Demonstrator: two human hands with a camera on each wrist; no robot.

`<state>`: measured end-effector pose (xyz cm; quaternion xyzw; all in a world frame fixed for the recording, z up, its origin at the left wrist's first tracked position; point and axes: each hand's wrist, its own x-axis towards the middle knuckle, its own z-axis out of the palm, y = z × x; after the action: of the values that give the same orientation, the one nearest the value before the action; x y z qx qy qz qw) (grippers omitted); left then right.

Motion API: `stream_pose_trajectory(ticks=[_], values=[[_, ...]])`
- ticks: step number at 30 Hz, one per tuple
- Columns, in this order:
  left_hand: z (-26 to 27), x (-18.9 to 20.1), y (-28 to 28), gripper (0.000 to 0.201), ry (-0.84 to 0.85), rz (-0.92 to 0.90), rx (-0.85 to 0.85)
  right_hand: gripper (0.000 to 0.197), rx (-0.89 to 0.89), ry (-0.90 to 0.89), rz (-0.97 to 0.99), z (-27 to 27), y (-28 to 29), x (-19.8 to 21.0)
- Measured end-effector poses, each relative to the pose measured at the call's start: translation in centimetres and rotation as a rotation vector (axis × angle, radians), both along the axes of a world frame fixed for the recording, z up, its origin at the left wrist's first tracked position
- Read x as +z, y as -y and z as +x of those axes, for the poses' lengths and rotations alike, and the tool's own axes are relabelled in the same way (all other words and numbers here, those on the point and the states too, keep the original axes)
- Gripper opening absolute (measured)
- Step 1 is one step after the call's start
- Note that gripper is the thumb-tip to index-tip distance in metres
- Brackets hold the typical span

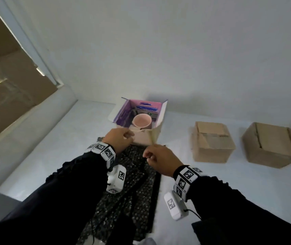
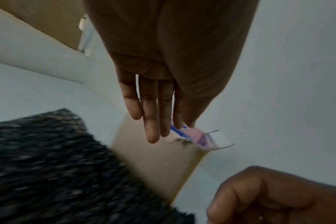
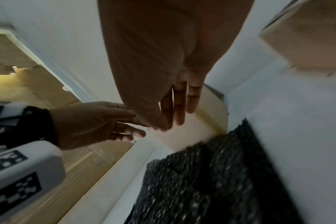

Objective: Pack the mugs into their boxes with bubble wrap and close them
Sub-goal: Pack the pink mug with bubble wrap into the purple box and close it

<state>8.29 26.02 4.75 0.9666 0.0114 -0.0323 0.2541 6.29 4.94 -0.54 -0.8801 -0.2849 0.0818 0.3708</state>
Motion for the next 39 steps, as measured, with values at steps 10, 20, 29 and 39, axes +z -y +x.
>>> stream_pose_trajectory(ticks=[10, 20, 29, 39], values=[[-4.9, -9.4, -11.1, 0.054, -0.428, 0.278, -0.203, 0.070, -0.246, -0.121, -0.527, -3.8, -10.4, -6.3], [-4.3, -10.9, -13.0, 0.104, -0.265, 0.330, -0.154, 0.017, -0.617, -0.112, -0.014, -2.1, -11.5, -4.8], [-1.1, -8.5, -12.0, 0.028, -0.028, -0.307, -0.058, 0.060, -0.748, -0.232, 0.481, 1.5, -11.4, 0.1], [2.8, -3.4, -11.4, 0.022, 0.008, -0.768, -0.083, 0.054, -0.703, 0.457, 0.365, 3.7, -9.9, 5.2]])
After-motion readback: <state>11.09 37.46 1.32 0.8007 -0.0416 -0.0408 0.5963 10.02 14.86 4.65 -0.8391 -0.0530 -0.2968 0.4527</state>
